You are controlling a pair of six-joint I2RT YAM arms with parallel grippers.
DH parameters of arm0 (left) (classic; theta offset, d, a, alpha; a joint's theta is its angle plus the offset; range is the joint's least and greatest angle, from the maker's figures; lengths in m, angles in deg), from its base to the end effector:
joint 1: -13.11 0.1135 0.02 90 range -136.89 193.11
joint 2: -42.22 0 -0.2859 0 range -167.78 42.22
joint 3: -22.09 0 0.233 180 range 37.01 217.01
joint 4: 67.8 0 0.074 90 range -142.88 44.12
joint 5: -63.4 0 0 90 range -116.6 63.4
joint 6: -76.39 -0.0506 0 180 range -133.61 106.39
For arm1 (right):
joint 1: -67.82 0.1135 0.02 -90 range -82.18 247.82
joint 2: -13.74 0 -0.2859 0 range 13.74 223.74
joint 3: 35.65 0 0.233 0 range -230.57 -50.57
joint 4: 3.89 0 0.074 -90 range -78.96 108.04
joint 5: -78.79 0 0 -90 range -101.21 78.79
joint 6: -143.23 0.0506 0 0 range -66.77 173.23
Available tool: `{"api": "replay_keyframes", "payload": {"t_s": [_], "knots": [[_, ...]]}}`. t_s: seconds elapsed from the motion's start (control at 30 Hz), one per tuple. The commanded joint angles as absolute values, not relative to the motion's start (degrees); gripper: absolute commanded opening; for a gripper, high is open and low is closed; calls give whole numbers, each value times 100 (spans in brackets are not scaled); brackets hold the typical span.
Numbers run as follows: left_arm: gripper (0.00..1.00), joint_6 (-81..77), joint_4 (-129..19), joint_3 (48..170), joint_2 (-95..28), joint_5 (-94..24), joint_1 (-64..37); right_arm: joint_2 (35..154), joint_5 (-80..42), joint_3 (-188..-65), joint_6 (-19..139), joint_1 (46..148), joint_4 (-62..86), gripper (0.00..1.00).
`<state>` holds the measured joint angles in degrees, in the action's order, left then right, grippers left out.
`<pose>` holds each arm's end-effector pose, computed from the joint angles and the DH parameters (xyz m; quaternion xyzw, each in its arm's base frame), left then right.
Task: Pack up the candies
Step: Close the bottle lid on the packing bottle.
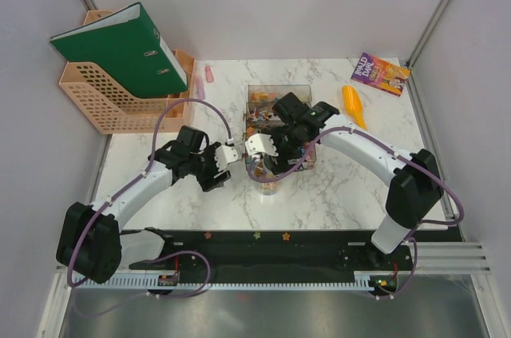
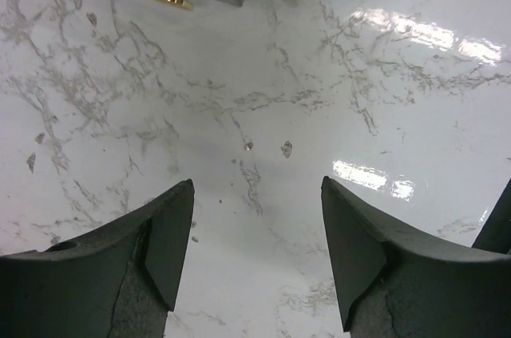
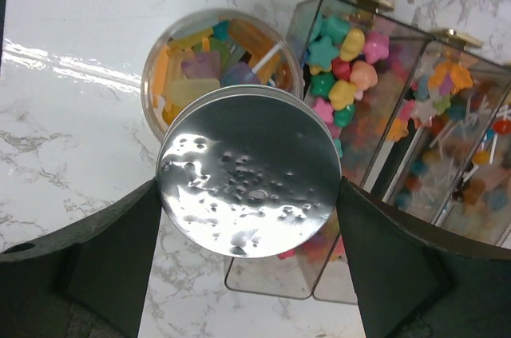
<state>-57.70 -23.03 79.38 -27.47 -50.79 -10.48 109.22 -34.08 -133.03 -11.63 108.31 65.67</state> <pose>0.1873 -0.1044 0.2306 0.5715 0.7461 -0.1486 0.3077 0.2352 0.2266 0.2942 -0.7879 0.5525 0.1500 0.2267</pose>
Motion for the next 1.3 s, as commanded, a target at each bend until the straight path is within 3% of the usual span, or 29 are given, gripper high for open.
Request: {"api": "replay_keyframes", "payload": {"t_s": [0.0, 1.27], "knots": [[72, -5219, -2896, 7701, -2555, -4551, -1018, 11112, -3775, -13705, -1549, 11009, 7009, 89], [73, -4832, -3249, 7243, -2247, -4506, -869, 11974, -3758, -14277, -1664, 11413, 7256, 91]]}}
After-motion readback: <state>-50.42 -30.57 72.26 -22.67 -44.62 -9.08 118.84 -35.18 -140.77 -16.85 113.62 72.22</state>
